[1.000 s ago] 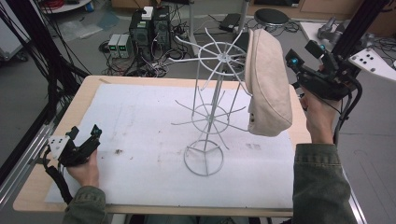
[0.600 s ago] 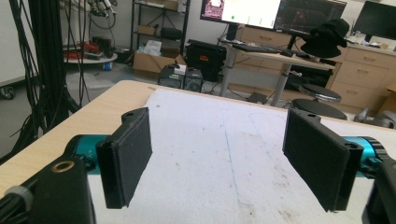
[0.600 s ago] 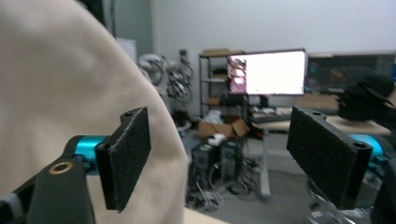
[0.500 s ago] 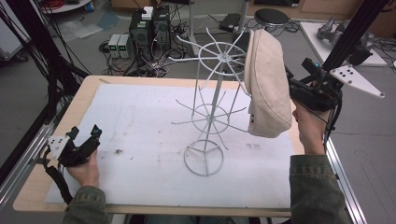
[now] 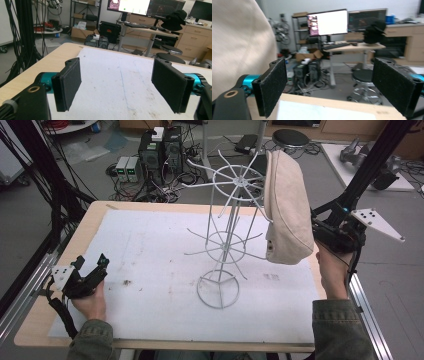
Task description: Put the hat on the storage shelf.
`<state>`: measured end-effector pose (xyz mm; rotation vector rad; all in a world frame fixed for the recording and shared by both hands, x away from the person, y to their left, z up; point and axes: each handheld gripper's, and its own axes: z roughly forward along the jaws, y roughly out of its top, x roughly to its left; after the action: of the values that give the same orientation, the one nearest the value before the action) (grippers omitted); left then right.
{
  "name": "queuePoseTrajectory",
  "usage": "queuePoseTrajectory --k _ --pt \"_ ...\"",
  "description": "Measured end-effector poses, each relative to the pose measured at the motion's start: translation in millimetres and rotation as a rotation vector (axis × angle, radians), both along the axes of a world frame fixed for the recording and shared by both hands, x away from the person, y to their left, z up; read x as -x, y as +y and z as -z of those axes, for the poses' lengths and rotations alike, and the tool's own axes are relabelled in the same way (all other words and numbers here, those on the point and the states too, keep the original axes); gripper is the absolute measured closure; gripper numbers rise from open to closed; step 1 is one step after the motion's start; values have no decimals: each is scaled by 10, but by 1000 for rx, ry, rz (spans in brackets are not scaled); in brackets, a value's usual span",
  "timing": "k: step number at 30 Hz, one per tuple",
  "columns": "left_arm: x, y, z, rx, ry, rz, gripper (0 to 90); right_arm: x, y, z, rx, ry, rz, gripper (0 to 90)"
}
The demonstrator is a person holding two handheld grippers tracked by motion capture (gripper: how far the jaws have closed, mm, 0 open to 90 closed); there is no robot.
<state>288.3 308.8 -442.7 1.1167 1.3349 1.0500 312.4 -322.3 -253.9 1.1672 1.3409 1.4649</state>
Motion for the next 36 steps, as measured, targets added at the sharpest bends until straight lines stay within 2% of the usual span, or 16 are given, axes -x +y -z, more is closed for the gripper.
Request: queuePoseTrajectory --k 2,4,9,11,17,21,22,27,36 --pt "1 0 -1 3 -2 -2 240 52 -8 64 -9 -18 46 124" --pt "1 -1 -1 4 -3 -1 240 90 -8 126 -10 -13 84 124" --pt "3 -2 -2 3 -3 2 241 134 -18 276 -12 25 111 123" --pt "3 -1 -2 4 -3 2 241 153 -19 327 -8 22 123 123" --pt "7 -3 -5 6 -4 4 240 199 -33 480 -10 53 168 121" --pt "9 -6 -5 8 -5 4 240 258 -51 587 -16 39 179 120" --pt "10 -6 -5 8 -5 4 240 267 -48 596 -13 55 180 116" --pt "13 -8 -5 9 -6 3 240 343 -50 653 0 21 190 116" --pt "19 -9 -5 8 -3 5 240 407 -58 740 9 38 183 116"
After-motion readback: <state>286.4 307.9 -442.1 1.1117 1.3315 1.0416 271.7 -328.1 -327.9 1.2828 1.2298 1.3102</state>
